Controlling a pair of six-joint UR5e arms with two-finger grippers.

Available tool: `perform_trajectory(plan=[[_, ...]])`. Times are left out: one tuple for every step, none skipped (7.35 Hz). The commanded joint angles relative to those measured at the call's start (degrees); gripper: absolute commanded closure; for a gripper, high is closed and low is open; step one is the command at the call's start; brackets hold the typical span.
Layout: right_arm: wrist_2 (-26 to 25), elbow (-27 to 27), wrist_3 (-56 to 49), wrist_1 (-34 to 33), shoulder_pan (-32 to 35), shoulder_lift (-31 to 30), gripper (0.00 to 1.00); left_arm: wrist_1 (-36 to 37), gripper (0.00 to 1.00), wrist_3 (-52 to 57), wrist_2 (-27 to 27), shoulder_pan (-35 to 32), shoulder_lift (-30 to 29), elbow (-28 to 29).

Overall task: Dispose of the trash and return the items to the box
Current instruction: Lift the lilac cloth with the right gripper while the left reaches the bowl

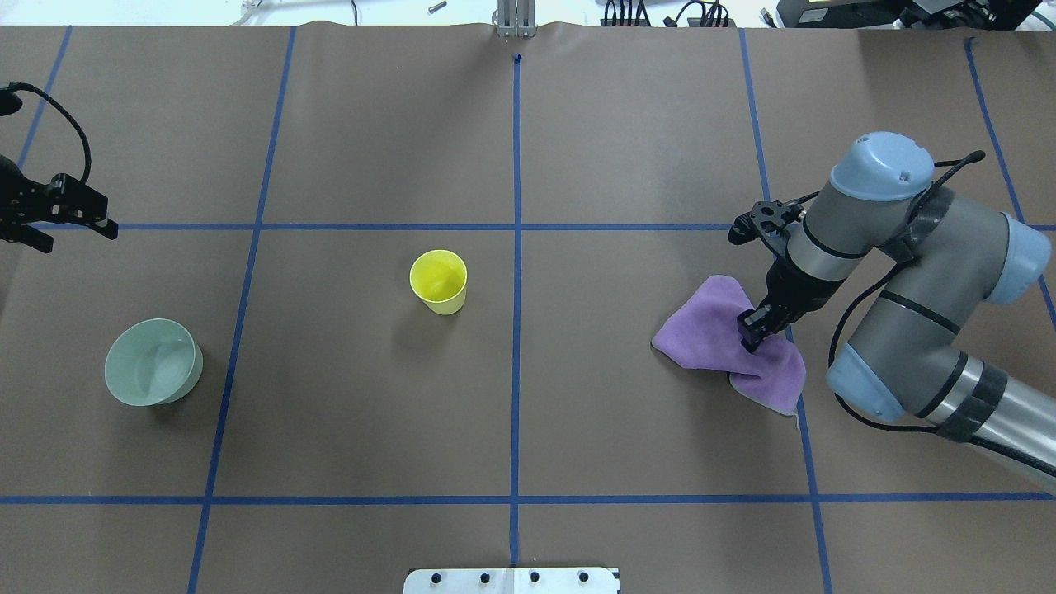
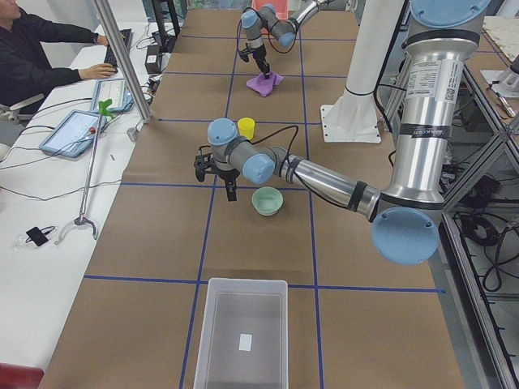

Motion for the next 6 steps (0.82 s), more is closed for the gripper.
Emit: perform_trajectory(plan=[[0.7,2.1,9.2,3.5,0.1,0.4,1.00,-0.2,0.08,6.9,0.0,-0.4,1.6,2.6],[0.7,5.0,9.4,2.9,0.3,0.3,1.00,-0.3,0.03,6.9,0.0,-0.3,2.6,2.6],[0.8,5.8,9.5,2.3,2.6,0.0,1.00,-1.2,0.02,6.8,0.0,-0.1,3.7,2.5],[1.0,6.4,9.5,1.0,5.7,-0.1,1.00,-5.7,0.02,6.5,-0.1,0.2,5.4,3.4],[3.3,7.8,9.3,-1.3,10.6,-0.3,1.00,-10.9,0.02,6.2,-0.1,1.1,6.2,5.8],[4.9,9.5,8.8,-1.8,14.8,-1.3,1.00,-14.0,0.02,3.5,0.0,2.9,6.2,7.5]])
